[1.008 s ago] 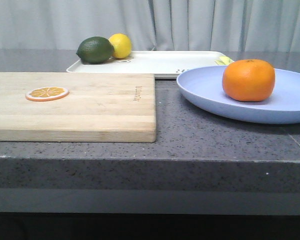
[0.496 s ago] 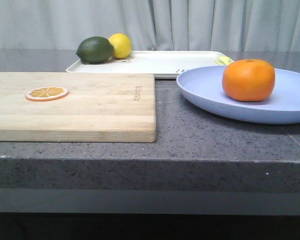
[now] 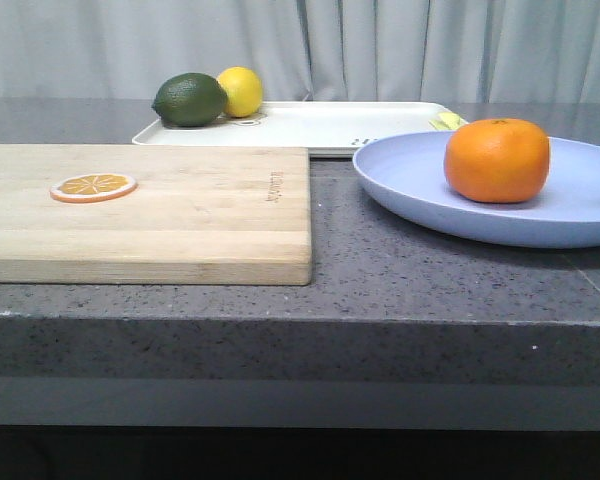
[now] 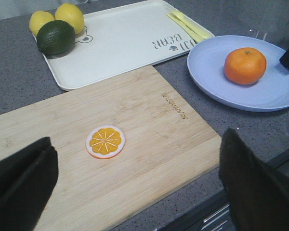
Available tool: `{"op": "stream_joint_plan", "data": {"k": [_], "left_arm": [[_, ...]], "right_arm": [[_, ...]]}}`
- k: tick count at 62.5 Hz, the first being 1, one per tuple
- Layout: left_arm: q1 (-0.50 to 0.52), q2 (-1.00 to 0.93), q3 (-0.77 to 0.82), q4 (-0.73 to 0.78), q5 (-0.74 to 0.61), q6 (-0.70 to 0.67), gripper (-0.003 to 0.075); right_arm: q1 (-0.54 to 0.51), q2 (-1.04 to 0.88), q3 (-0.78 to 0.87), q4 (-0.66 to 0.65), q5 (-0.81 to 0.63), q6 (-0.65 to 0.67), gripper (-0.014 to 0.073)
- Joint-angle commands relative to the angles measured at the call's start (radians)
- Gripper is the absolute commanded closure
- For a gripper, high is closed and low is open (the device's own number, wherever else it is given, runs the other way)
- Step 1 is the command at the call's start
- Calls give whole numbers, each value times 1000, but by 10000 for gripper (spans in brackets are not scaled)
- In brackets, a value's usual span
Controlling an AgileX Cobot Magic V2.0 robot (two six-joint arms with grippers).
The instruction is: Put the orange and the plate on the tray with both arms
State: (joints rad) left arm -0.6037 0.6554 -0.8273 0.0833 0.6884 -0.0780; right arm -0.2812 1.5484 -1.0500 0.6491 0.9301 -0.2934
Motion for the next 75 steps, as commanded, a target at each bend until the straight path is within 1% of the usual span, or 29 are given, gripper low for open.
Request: {"op": "stream_joint_plan", "data": {"k": [1,2,8,12,24,37,44,53,63,73,75], "left_arm": [[4,1,-26,3,-71,-5,60],[4,1,-26,3,-71,-5,60],[4,1,-26,3,-71,-5,60],[4,1,-26,3,-71,-5,60],[4,1,-26,3,-71,-5,60],[4,1,-26,3,-71,-5,60],[4,1,-26,3,-71,-5,60],[4,1,-26,3,-71,-5,60],[4,1,-26,3,-71,-5,60],[4,1,-26,3,-71,-5,60],[4,1,-26,3,-71,-5,60]], "right_arm": [[-4,-30,-33,46,-7,-15,302],[-4,-30,-33,46,-7,-15,311],[-4,-30,-33,46,-6,-15,445],[-4,-30,-33,46,-6,-15,500],[-4,-30,-33,46,-6,-14,590],[-4,-30,-33,47,-6,7,711],[-4,-30,-33,53,-7,45,711],[-4,-30,-33,91,-7,46,711],[-4,-30,-33,97,3,46,711],[1,-30,-42,188,19,48,711],[8,-30,-50,191,18,50,711]]}}
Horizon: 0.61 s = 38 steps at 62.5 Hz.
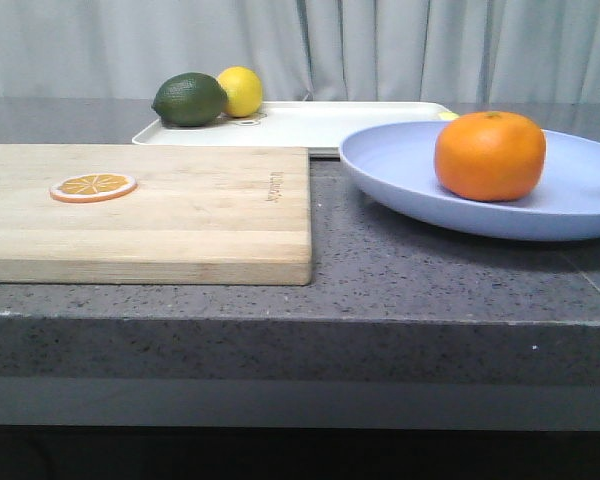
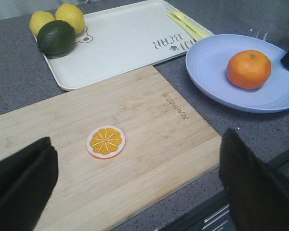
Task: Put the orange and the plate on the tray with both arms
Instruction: 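Grip the rim of the blue plate with the right gripper, then lift the plate with the right gripper and lower it onto the white tray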
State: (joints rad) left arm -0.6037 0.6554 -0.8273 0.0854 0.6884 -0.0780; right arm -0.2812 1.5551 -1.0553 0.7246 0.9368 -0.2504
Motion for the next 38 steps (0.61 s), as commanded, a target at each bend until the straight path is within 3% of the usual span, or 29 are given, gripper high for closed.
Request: {"op": "stream_joint_plan", "data": {"k": [1,20,38], "left_arm": [[4,1,-26,1,-71,-5,60],[4,1,-26,1,-78,-5,60],[4,1,-26,1,-78,-5,60]], "right_arm": [[14,-37,-49,115,10,9,711],[127,48,-268,92,-4,185,711],[232,265,-615,35,-8,339,711]]}}
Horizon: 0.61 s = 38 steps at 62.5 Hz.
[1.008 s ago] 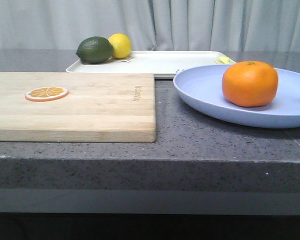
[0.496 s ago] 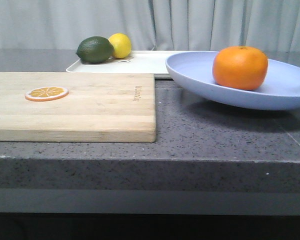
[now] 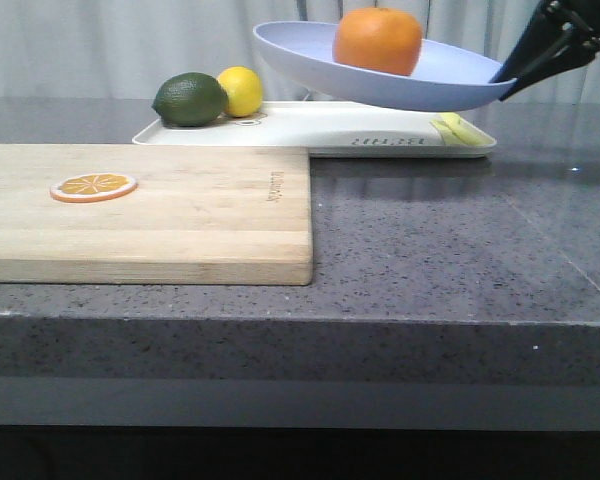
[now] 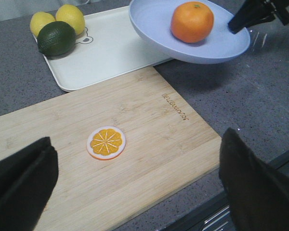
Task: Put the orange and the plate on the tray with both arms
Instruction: 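Lift the plate with the right gripper and lower it onto the white tray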
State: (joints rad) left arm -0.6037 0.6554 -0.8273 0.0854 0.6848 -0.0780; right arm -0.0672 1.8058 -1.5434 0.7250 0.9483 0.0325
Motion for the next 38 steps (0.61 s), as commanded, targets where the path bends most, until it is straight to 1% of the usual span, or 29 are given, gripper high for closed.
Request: {"op": "stream_joint_plan", "data": {"k": [1,10,18,28,38], "left_arm": [[4,1,-26,1,-74,-5,60],[4,1,-26,1,-74,-5,60],[4,1,-26,1,-74,-5,60],[4,1,-26,1,-74,-5,60],[4,1,-26,1,-74,-5,60]], "right_arm": [[20,21,-137,25,-20,68,711],[52,153,-345,-102,10,203,711],[74,269,-530,-195,54,285,711],[90,384,-704,-219,95,338,711],[96,440,-792,-219,132,342,711]]}}
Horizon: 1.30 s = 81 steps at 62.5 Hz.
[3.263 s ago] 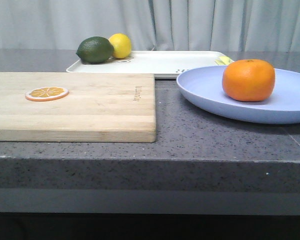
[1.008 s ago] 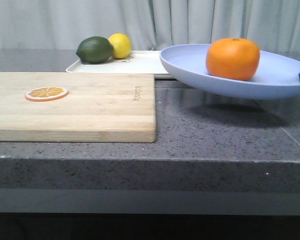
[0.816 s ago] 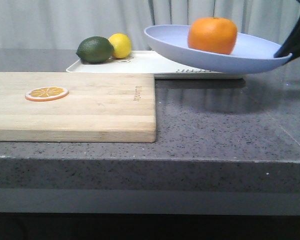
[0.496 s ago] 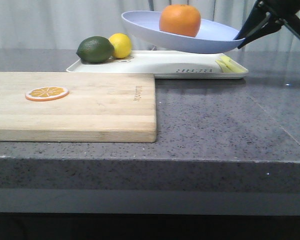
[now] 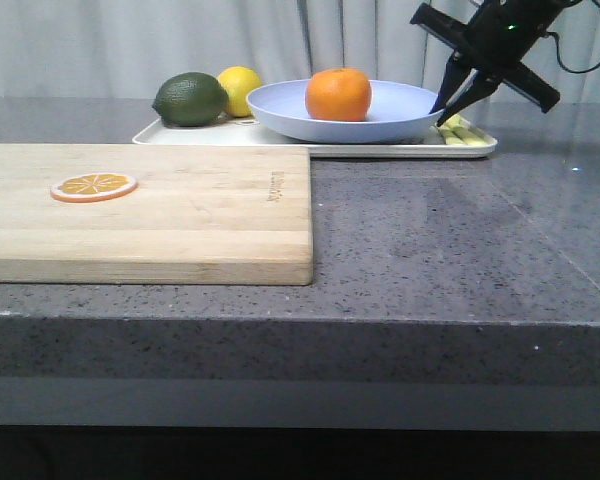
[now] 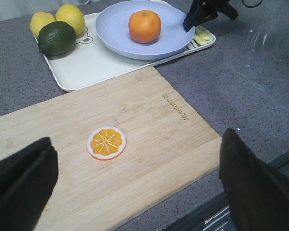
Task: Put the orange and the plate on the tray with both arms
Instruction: 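Lift the plate with the right gripper and lower it onto the white tray, then open the right gripper and raise it away from the plate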
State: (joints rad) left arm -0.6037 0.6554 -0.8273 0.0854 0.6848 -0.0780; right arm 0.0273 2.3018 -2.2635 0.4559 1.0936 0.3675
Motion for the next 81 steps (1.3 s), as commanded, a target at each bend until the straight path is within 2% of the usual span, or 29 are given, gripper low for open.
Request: {"op": "stream_joint_plan", "data": {"k": [1,14,39,43,54,61,73,81], "left_arm": [[4,1,-26,1,-74,-5,60],[4,1,-26,-1,-74,-5,60],[4,1,-26,-1,-74,-5,60],[4,1,-26,-1,-74,-5,60],[4,1,-26,-1,-74,-5,60],[4,1,-26,-1,-74,-5,60],[4,1,-26,-1,-74,-5,60],[4,1,-26,-1,-74,-5,60]], "right_arm": [[1,-54,-74,50,-10,7,711],[1,-51,-75,49,-55,7,711],[1,-49,-75,49,-36,6,704],[1,-49,-75,49,-31,6,680],[1,-49,-75,49,-32,6,493],[1,-49,-75,49,-36,6,403],[-2,-63,-75,49,-33,5,365],[-2,-107,-75,29,-4,-58,365]]}}
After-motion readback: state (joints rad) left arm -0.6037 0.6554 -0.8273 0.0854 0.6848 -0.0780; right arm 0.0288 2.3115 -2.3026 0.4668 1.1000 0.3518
